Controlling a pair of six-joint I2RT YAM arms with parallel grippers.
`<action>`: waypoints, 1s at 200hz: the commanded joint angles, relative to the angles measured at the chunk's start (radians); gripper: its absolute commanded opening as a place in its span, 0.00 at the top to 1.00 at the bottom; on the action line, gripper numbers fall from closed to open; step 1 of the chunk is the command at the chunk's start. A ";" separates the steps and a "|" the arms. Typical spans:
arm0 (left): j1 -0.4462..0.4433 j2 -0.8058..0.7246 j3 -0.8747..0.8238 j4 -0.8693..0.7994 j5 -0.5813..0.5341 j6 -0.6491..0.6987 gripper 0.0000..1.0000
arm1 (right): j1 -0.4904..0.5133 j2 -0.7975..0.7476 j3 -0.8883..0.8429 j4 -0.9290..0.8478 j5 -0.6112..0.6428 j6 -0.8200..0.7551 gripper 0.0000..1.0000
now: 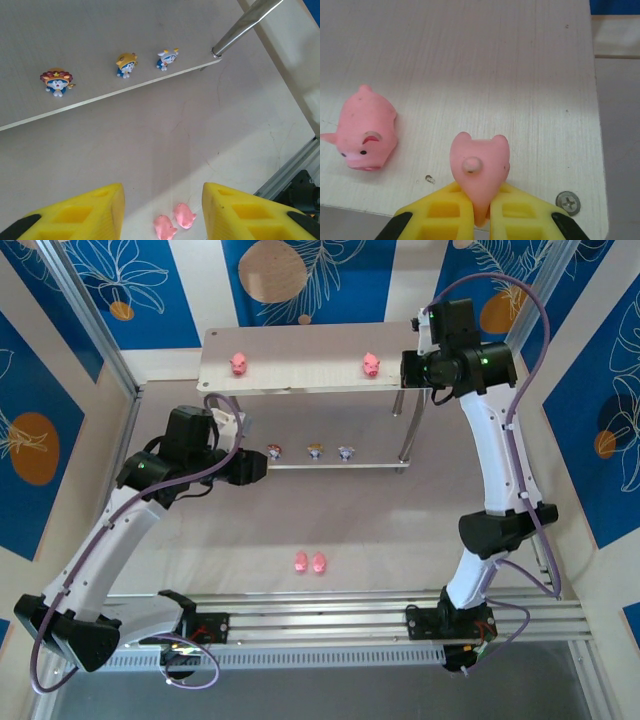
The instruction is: Place and organize the plastic toys onto the shelf
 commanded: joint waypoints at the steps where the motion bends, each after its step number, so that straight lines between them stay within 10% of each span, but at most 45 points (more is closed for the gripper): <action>1: 0.017 0.002 0.015 -0.008 0.033 0.028 0.55 | -0.010 0.015 0.042 -0.027 -0.020 -0.014 0.87; 43: 0.026 0.000 0.010 -0.011 0.036 0.031 0.54 | -0.013 0.043 0.050 -0.026 -0.024 -0.011 0.68; 200: 0.053 -0.007 -0.008 -0.019 0.039 0.039 0.53 | -0.023 0.050 0.037 0.037 -0.061 0.020 0.43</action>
